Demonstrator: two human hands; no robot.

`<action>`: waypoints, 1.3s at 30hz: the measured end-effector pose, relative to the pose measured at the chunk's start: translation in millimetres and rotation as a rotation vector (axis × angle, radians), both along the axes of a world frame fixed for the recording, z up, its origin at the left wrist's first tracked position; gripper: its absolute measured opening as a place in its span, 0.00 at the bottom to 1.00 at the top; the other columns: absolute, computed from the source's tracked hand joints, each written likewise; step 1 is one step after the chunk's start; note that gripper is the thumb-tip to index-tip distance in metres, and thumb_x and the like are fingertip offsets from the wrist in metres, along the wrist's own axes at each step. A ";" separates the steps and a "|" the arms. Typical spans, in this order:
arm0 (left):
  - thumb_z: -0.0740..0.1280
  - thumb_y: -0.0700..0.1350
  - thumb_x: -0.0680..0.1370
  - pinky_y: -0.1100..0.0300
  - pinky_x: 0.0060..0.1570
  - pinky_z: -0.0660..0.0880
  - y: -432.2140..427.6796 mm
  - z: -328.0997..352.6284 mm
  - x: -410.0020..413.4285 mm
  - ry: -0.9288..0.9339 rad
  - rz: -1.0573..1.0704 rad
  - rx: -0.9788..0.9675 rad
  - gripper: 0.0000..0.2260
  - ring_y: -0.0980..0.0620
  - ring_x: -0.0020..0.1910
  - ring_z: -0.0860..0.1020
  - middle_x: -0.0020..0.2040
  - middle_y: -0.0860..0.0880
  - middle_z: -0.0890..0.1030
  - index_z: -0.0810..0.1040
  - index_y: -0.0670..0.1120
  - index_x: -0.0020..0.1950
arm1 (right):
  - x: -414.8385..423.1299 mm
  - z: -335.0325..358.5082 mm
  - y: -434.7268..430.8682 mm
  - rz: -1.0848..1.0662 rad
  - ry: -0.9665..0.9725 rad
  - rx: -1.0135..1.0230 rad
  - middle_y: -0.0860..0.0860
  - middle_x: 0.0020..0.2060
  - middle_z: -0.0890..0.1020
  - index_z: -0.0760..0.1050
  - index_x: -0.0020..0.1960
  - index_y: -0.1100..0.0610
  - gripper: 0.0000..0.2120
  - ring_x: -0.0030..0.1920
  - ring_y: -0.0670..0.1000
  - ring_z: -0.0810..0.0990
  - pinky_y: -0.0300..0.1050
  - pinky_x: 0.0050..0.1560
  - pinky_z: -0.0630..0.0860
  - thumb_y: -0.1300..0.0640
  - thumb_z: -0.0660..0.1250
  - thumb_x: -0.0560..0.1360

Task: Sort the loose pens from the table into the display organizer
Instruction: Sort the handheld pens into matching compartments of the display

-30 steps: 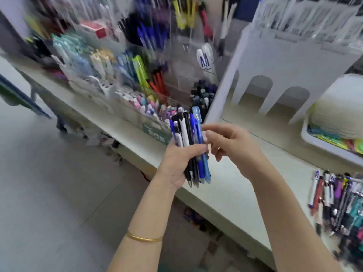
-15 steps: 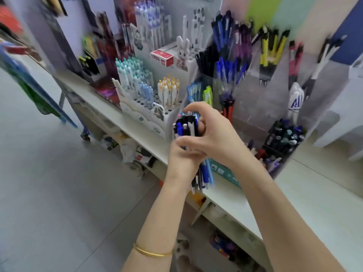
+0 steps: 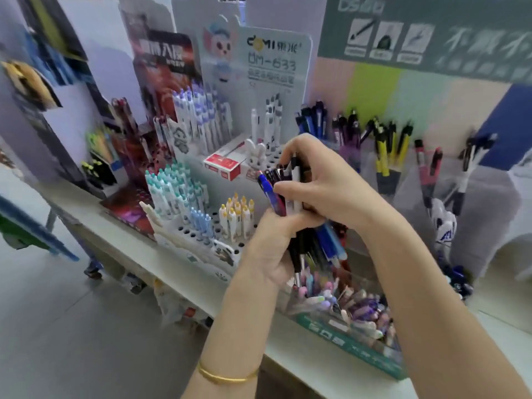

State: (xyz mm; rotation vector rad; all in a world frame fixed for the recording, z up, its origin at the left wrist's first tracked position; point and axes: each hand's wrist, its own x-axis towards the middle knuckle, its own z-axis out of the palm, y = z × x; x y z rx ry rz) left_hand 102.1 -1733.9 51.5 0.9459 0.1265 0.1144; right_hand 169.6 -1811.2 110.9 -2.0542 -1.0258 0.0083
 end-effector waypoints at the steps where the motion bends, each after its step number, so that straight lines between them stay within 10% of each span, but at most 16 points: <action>1: 0.61 0.27 0.75 0.58 0.37 0.81 0.2 4.4 5.5 0.001 -0.050 -0.041 0.11 0.49 0.35 0.82 0.35 0.45 0.82 0.78 0.40 0.45 | 5.2 3.1 -3.1 -0.027 -0.010 -0.003 0.46 0.44 0.74 0.70 0.53 0.56 0.12 0.39 0.41 0.70 0.34 0.40 0.67 0.60 0.70 0.73; 7: 0.62 0.42 0.71 0.56 0.43 0.80 -0.8 21.3 37.1 -0.008 -0.330 -0.355 0.14 0.46 0.40 0.81 0.41 0.43 0.81 0.82 0.41 0.52 | 28.6 -0.2 -25.2 -0.237 0.052 0.139 0.41 0.45 0.72 0.68 0.54 0.53 0.13 0.45 0.38 0.72 0.34 0.48 0.69 0.63 0.68 0.75; 11: 0.58 0.52 0.81 0.50 0.62 0.75 -17.7 17.9 52.5 0.130 -0.439 -0.440 0.19 0.45 0.61 0.79 0.61 0.41 0.81 0.76 0.43 0.66 | 23.4 -7.0 -41.2 -0.373 0.050 0.226 0.45 0.46 0.72 0.67 0.57 0.52 0.14 0.45 0.43 0.72 0.35 0.50 0.71 0.64 0.66 0.76; 15: 0.61 0.56 0.79 0.53 0.52 0.80 -35.6 8.8 58.9 0.226 -0.582 -0.480 0.22 0.47 0.57 0.81 0.61 0.42 0.81 0.77 0.43 0.65 | 6.6 -18.7 -55.9 -0.487 0.046 0.360 0.46 0.47 0.73 0.67 0.58 0.51 0.16 0.44 0.42 0.73 0.35 0.50 0.71 0.59 0.64 0.72; 19: 0.68 0.54 0.71 0.49 0.64 0.73 -54.3 -0.6 61.3 0.280 -0.610 -0.507 0.26 0.45 0.62 0.78 0.62 0.39 0.80 0.77 0.42 0.65 | -5.0 -28.7 -70.9 -0.547 0.135 0.508 0.48 0.48 0.73 0.69 0.58 0.52 0.15 0.44 0.41 0.73 0.34 0.49 0.71 0.60 0.64 0.72; 31: 0.71 0.50 0.70 0.49 0.52 0.79 -113.1 0.6 69.3 0.322 -0.597 -0.419 0.21 0.46 0.50 0.83 0.55 0.41 0.83 0.81 0.42 0.60 | -9.4 -26.4 -131.3 -0.642 0.340 0.690 0.51 0.35 0.71 0.70 0.55 0.55 0.08 0.28 0.52 0.68 0.40 0.22 0.65 0.64 0.63 0.79; 39: 0.71 0.41 0.76 0.59 0.33 0.78 -141.4 10.5 79.8 0.217 -0.284 -0.066 0.10 0.50 0.32 0.80 0.37 0.45 0.81 0.79 0.38 0.54 | 21.8 -2.2 -180.1 -0.603 0.397 0.798 0.51 0.38 0.75 0.70 0.55 0.55 0.08 0.31 0.44 0.77 0.41 0.31 0.75 0.65 0.61 0.79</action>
